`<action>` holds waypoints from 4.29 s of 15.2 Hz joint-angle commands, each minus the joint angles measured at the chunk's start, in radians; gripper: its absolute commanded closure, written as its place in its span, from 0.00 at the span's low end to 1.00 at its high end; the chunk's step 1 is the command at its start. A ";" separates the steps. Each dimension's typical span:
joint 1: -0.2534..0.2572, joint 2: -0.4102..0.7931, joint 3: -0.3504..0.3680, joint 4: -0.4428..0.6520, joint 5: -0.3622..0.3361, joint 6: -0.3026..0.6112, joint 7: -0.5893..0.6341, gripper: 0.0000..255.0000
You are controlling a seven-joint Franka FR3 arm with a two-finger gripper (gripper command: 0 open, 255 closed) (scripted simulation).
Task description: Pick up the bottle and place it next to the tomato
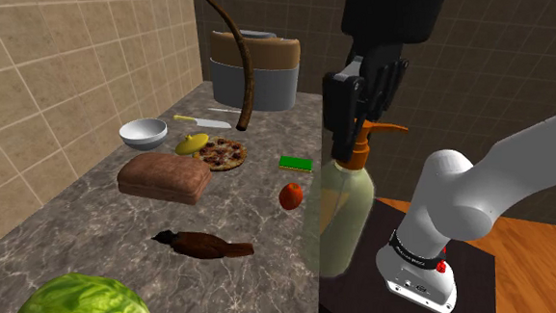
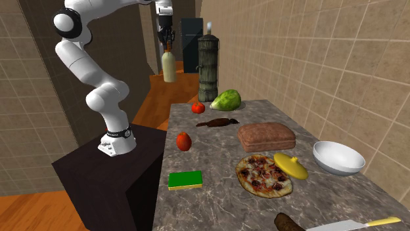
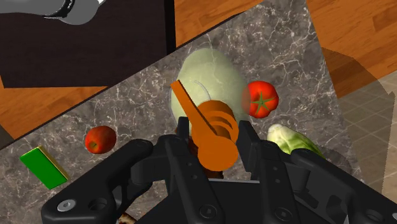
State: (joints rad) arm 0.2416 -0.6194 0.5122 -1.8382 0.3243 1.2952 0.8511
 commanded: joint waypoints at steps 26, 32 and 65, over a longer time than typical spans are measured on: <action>0.048 -0.141 0.054 -0.456 0.078 0.320 -0.058 1.00; 0.057 -0.150 0.078 -0.538 0.100 0.393 -0.067 1.00; 0.075 -0.115 0.186 -0.761 0.183 0.655 -0.089 0.00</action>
State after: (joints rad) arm 0.3166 -0.7346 0.6982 -2.5996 0.5076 1.9505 0.7622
